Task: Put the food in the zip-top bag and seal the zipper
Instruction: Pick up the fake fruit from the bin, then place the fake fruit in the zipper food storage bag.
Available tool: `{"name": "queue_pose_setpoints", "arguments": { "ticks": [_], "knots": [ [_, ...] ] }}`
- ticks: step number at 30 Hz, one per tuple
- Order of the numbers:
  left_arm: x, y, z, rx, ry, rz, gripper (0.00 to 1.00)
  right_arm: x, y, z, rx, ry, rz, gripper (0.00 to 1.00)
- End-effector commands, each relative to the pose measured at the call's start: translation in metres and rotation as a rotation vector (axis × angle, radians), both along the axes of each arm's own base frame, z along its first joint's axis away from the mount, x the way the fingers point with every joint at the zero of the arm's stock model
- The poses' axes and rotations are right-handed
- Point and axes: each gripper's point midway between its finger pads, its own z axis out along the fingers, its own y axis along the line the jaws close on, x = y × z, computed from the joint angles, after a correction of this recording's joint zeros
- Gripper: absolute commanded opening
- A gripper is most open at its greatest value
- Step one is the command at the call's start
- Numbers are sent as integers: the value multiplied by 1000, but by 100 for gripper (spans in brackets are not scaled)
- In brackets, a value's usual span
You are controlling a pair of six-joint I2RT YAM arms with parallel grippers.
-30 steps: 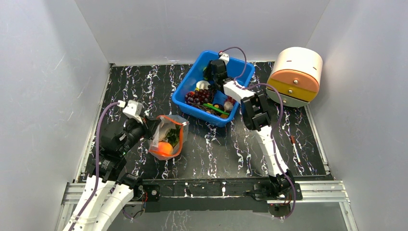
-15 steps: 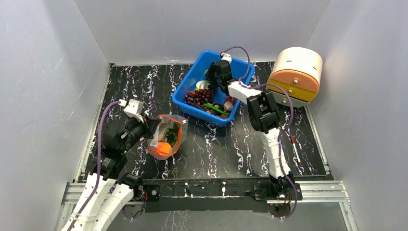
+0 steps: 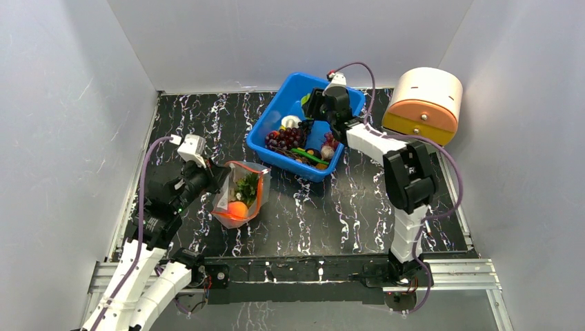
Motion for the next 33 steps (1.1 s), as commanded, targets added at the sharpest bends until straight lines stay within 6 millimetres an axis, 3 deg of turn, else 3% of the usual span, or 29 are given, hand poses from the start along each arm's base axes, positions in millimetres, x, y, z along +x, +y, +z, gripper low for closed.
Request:
{"name": "queue_pose_setpoints", "arguments": {
  "ticks": [1, 10, 19, 28, 33],
  "knots": [
    [3, -8, 30, -52, -41, -19, 0, -25, -12, 51, -6, -122, 28, 18],
    [20, -20, 48, -157, -8, 2, 0, -90, -24, 83, 10, -134, 107, 18],
    [33, -26, 56, -254, 55, 54, 0, -168, -25, 135, 28, -204, 205, 20],
    [41, -28, 50, -292, 96, 86, 0, -248, 14, 172, 155, -233, 376, 20],
    [43, -28, 38, -282, 122, 96, 0, -277, 39, 190, 217, -242, 456, 21]
  ]
}}
